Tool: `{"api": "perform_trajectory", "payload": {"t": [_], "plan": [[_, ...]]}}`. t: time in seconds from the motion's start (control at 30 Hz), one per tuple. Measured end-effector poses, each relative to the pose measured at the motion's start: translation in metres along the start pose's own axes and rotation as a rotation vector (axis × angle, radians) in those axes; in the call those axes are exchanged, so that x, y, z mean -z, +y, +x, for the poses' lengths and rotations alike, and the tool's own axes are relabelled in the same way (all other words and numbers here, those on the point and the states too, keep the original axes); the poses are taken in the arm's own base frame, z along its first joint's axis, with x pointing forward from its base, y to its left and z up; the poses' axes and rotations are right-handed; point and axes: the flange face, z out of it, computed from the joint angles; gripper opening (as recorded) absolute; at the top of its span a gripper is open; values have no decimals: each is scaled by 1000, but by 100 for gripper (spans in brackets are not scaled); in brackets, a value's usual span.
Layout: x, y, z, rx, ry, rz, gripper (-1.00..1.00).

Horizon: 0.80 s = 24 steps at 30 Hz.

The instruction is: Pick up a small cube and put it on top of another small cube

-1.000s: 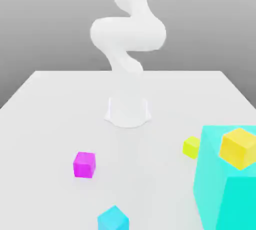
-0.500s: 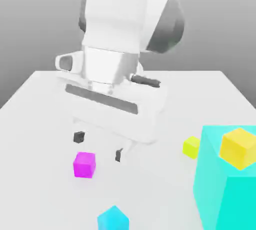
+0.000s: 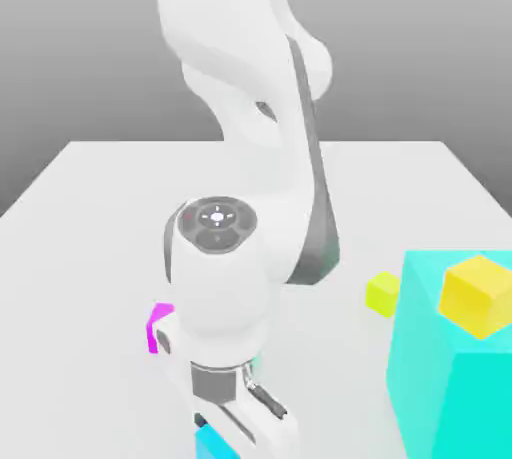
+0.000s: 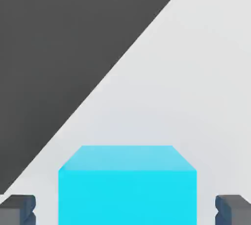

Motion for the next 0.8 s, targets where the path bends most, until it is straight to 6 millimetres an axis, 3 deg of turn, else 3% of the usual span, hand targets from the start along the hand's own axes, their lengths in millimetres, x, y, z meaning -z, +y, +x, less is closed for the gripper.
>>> {"api": "perform_trajectory", "payload": {"t": [0.13, 0.27, 0.33, 0.47, 0.57, 0.77, 0.8], "plan": [[-1, 0, 0, -1, 0, 1, -100], [46, 0, 0, -1, 0, 0, -100], [74, -8, -14, 35, 9, 1, -100], [140, -26, -67, 151, 25, 4, -100], [192, -27, -118, 258, 25, 5, -100], [300, 13, -232, 508, 2, 1, -100], [306, 22, -247, 543, -1, 0, -100]]}}
